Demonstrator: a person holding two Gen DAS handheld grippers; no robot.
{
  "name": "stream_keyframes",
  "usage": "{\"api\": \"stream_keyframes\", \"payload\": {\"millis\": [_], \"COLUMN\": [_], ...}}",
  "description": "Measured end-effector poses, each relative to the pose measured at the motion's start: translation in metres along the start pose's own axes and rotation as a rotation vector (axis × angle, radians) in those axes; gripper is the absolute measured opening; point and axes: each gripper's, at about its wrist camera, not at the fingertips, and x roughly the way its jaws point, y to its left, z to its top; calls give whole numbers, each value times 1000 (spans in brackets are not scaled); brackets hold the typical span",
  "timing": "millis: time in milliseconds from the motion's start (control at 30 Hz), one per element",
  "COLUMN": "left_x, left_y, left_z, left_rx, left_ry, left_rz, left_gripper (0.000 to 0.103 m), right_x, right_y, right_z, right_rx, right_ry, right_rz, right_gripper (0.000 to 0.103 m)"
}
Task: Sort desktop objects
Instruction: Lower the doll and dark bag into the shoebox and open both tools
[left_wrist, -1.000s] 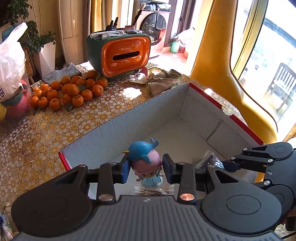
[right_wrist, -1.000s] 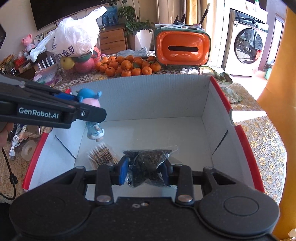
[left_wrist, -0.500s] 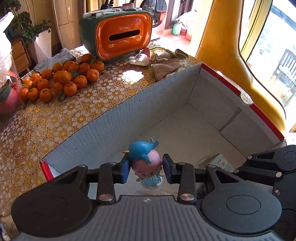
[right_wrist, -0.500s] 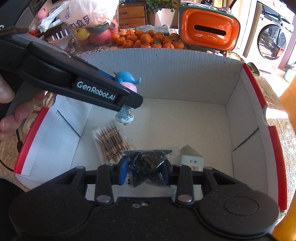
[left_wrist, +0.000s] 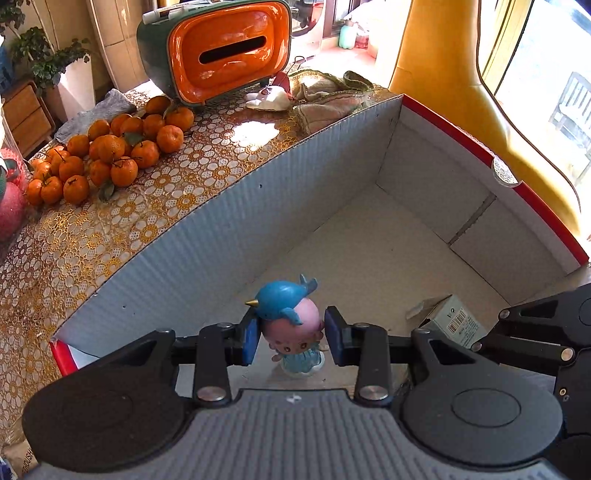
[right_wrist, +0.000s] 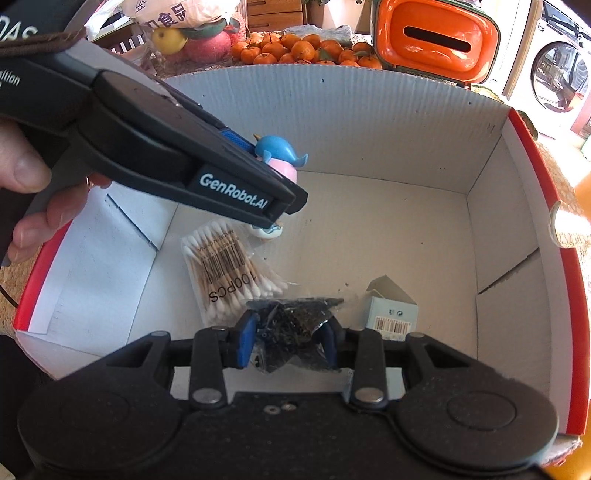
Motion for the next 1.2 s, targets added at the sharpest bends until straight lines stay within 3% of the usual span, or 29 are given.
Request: {"api": "stream_keyframes", "payload": {"millis": [500, 567, 667, 1200], "left_x": [11, 8, 3, -48], "left_y": [-1, -2, -3, -12], "left_z": [6, 6, 7, -9], "left_rx": [8, 13, 5, 4], "left_ry": [49, 37, 22, -33], "left_rz": [9, 14, 14, -13], "left_gripper": [36, 37, 48, 49], "right_x": [2, 2, -1, -28], "right_y": [-2, -3, -2, 6], "right_z": [1, 1, 0, -4], "right_rx": [7, 13, 12, 26], "right_ry": [5, 2, -9, -58], "right_rz": [-17, -18, -25, -51], "right_gripper": [40, 48, 64, 64]}}
